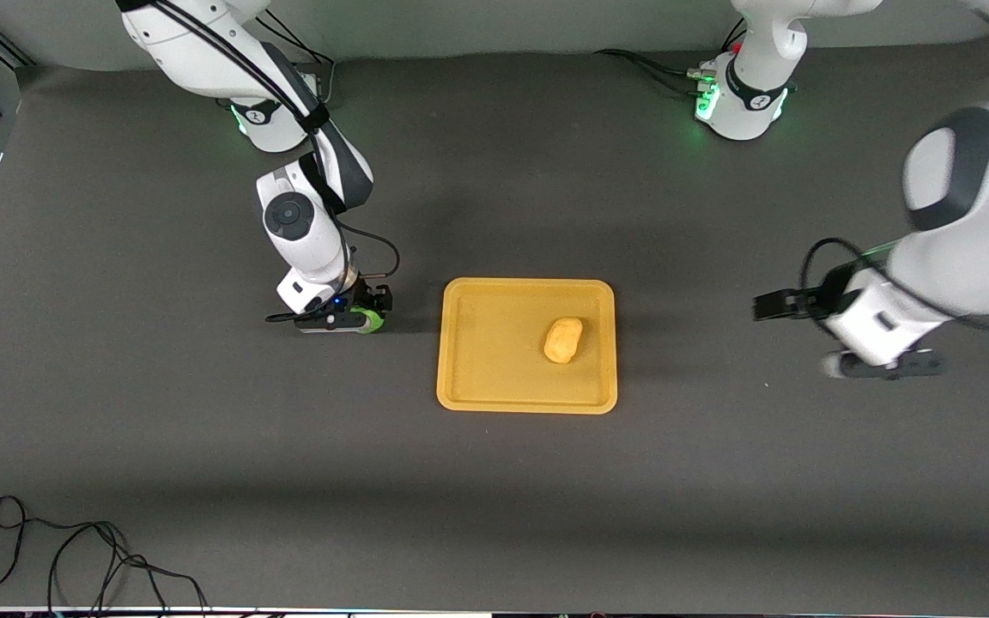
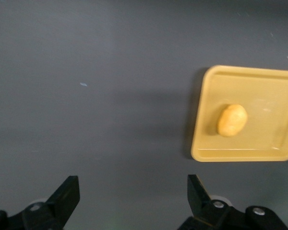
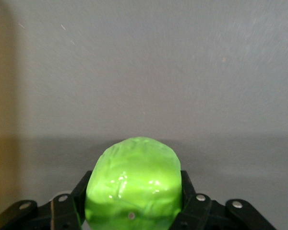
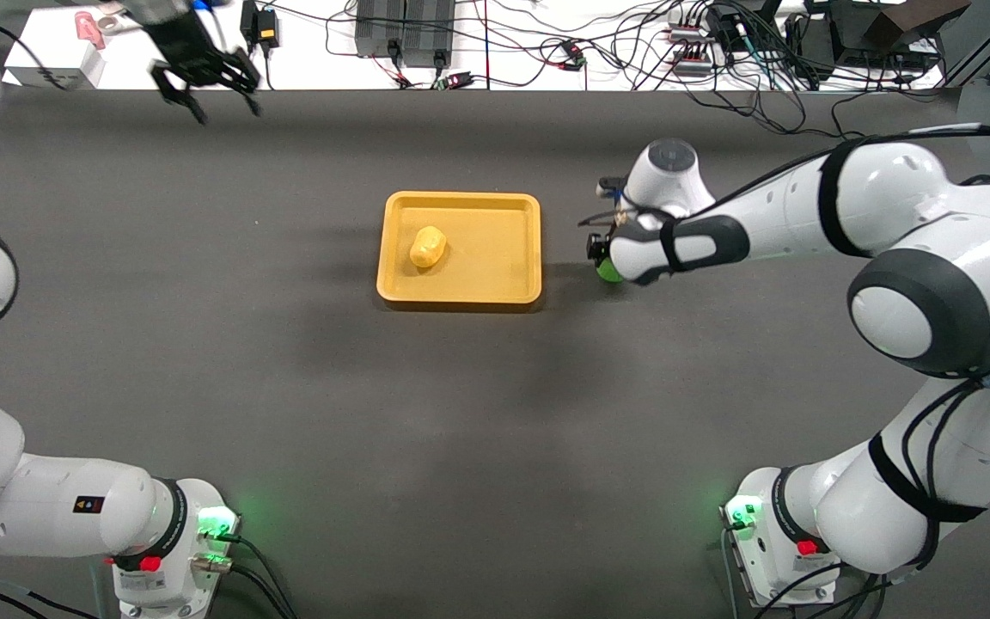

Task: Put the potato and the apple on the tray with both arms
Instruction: 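Lift the apple with the right gripper while the left gripper withdraws, then carry the green apple over the tray with the right gripper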

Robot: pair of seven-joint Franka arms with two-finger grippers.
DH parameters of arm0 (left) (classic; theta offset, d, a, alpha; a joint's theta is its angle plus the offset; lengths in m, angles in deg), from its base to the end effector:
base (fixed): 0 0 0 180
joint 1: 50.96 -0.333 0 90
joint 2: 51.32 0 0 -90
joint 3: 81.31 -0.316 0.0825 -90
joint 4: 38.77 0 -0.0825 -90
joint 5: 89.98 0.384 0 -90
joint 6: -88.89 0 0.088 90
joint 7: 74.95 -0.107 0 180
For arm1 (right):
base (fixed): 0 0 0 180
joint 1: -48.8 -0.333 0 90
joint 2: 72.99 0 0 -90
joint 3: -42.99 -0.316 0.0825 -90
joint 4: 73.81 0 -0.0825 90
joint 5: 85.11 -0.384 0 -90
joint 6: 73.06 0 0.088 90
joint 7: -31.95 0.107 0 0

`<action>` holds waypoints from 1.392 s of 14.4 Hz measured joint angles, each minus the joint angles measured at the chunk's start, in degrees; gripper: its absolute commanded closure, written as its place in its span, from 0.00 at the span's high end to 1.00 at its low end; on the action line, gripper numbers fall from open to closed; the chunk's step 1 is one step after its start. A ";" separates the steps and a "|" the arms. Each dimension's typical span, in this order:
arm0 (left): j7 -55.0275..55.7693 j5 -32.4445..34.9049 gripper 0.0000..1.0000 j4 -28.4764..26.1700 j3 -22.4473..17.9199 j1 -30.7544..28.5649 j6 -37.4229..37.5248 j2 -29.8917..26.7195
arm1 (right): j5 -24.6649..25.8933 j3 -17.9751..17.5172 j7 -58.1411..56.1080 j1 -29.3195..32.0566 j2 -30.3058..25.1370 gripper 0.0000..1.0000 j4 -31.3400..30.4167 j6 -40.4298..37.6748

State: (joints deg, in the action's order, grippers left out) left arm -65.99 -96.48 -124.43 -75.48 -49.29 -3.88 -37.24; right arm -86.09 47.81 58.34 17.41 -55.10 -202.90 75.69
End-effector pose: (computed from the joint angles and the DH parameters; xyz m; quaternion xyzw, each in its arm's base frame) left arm 0.6176 -0.0864 0.5205 0.9956 0.0196 -0.0693 0.0595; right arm 0.4882 0.2432 0.2277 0.9998 -0.0034 0.0181 0.0003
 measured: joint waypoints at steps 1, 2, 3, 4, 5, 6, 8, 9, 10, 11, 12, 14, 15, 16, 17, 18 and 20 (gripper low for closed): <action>-1.80 1.40 1.00 0.19 0.00 -0.79 0.28 -1.06 | 0.00 0.23 -0.27 0.15 -1.85 0.42 3.14 -6.59; -3.46 2.75 1.00 -0.05 -0.02 -1.35 0.35 -2.16 | 0.02 0.77 -0.48 0.24 -3.87 0.42 6.86 -13.92; -5.15 3.81 1.00 -0.53 -0.02 -2.12 0.42 -3.31 | 0.02 1.46 -0.78 0.31 -5.82 0.42 11.06 -21.42; -7.39 4.27 1.00 -1.72 -0.06 -3.21 0.42 -4.80 | 0.02 1.93 -1.05 0.45 -7.49 0.42 15.61 -28.36; -9.46 4.39 1.00 -3.34 -0.14 -4.34 0.03 -6.43 | 0.02 2.17 -1.19 0.55 -8.68 0.42 20.21 -34.42; -10.72 4.42 1.00 -4.95 -0.19 -5.39 -0.53 -7.89 | 0.02 2.26 -1.19 0.56 -9.32 0.42 24.75 -39.18; -11.80 4.73 1.00 -9.11 -0.27 -6.24 -2.48 -10.55 | 0.00 2.15 -1.19 0.30 -9.28 0.42 32.41 -44.21; -11.86 5.33 1.00 -12.27 -0.15 -6.23 -5.30 -12.14 | -0.02 1.88 -1.09 0.07 -8.66 0.42 35.23 -44.90; -11.92 5.78 1.00 -15.75 0.00 -6.22 -8.31 -13.92 | -0.07 1.59 -0.56 -0.46 -7.39 0.42 37.99 -45.76; -12.06 5.91 1.00 -18.53 0.05 -6.22 -9.93 -15.48 | -0.10 1.42 0.89 -1.58 -5.47 0.42 40.91 -46.78; -12.22 5.98 1.00 -20.35 0.05 -6.23 -10.64 -16.68 | -0.11 1.31 3.11 -3.21 -3.01 0.42 44.10 -47.94; -12.47 6.03 1.00 -21.91 0.16 -6.21 -11.05 -18.02 | -0.11 1.12 9.56 -7.32 3.11 0.42 51.81 -51.05; -12.48 6.04 1.00 -22.11 0.24 -6.21 -11.27 -18.26 | -0.12 0.90 13.35 -9.31 6.45 0.42 55.91 -52.10; -12.49 6.05 1.00 -22.16 0.32 -6.20 -11.46 -18.30 | -0.11 0.43 17.00 -11.08 9.71 0.42 59.73 -52.51; -12.51 6.06 1.00 -22.26 0.37 -6.20 -11.59 -18.29 | -0.12 -0.13 20.07 -12.49 12.58 0.42 62.82 -52.66; -12.52 6.07 1.00 -22.40 0.40 -6.20 -11.73 -18.29 | -0.12 -0.58 22.68 -13.73 15.26 0.42 65.40 -52.51; -12.55 6.09 1.00 -22.67 0.42 -6.20 -12.43 -18.27 | -0.11 -0.76 25.45 -15.33 20.11 0.42 68.44 -49.86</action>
State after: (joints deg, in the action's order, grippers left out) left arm -78.54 -90.39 -147.10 -75.06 -55.49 -16.31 -55.51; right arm -86.20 47.05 83.79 2.08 -34.99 -134.46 25.83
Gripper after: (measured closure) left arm 0.000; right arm 0.269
